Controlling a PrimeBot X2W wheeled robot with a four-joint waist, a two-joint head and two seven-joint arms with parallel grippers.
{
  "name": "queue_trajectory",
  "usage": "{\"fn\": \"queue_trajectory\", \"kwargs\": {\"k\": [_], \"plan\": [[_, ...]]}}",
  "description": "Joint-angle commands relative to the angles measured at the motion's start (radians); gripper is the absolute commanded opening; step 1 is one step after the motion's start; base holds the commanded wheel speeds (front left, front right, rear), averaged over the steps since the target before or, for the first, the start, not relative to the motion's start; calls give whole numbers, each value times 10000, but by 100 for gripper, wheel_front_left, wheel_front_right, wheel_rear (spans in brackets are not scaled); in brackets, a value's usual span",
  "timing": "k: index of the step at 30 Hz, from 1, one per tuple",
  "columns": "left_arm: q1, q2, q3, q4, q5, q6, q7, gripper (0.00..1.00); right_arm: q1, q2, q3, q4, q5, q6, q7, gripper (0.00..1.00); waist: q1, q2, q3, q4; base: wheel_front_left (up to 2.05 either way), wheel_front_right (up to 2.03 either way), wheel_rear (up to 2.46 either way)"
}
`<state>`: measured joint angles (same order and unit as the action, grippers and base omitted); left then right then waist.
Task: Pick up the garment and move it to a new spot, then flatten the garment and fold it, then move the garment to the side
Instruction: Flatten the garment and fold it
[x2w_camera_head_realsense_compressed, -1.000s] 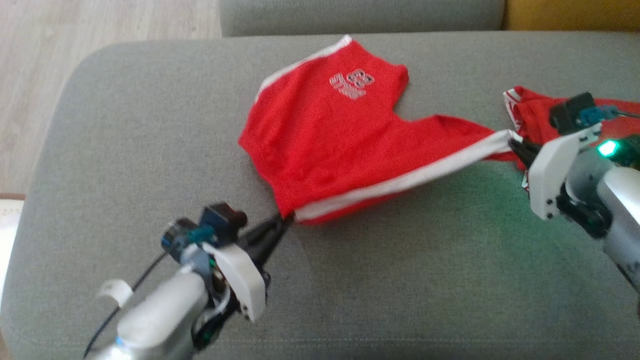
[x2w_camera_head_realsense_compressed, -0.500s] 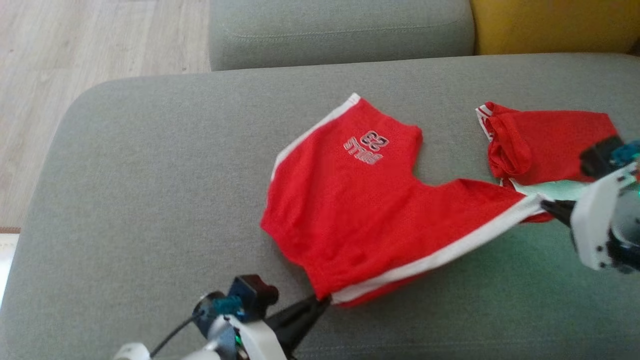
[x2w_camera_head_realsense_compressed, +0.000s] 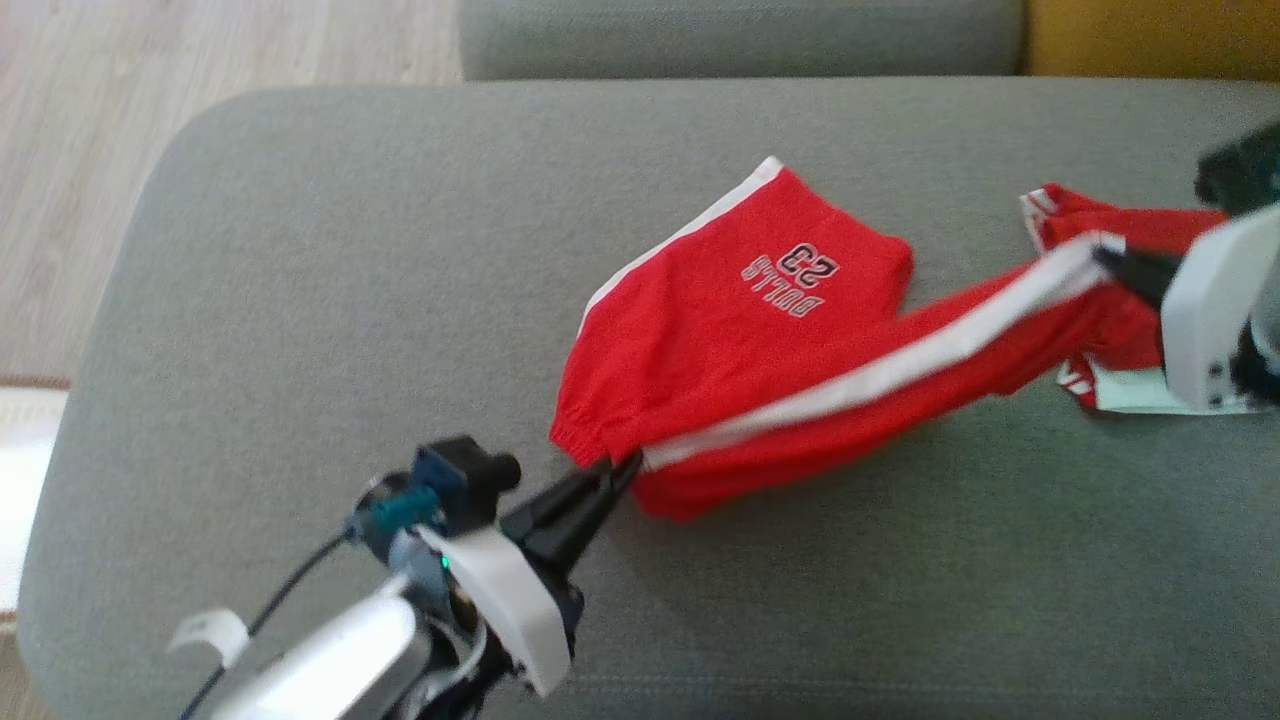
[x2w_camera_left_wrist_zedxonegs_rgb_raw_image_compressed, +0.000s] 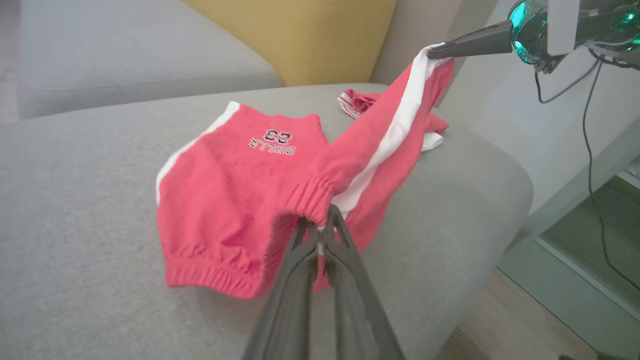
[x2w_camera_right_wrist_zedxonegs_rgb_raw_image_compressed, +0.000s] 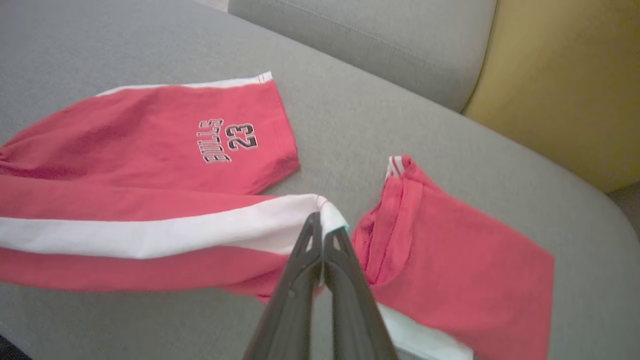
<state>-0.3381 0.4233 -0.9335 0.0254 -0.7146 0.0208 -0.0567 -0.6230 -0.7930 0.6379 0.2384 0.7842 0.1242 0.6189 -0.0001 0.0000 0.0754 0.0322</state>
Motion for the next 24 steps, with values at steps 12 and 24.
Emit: {"fn": "queue_trajectory", "kwargs": {"k": [12,24], "plan": [[-2069,-658,778,1026,-110,-440,-370,0,-2935,1092,166,1358,-1487,65,129,0,1,0,1498,1536,0,0,0],[-3271,-1962,561,3068,-53,-987,-977,0,-4705,1518,1891,3460,-2239,65,-1267,0,1,0,2515,2438,0,0,0]]}}
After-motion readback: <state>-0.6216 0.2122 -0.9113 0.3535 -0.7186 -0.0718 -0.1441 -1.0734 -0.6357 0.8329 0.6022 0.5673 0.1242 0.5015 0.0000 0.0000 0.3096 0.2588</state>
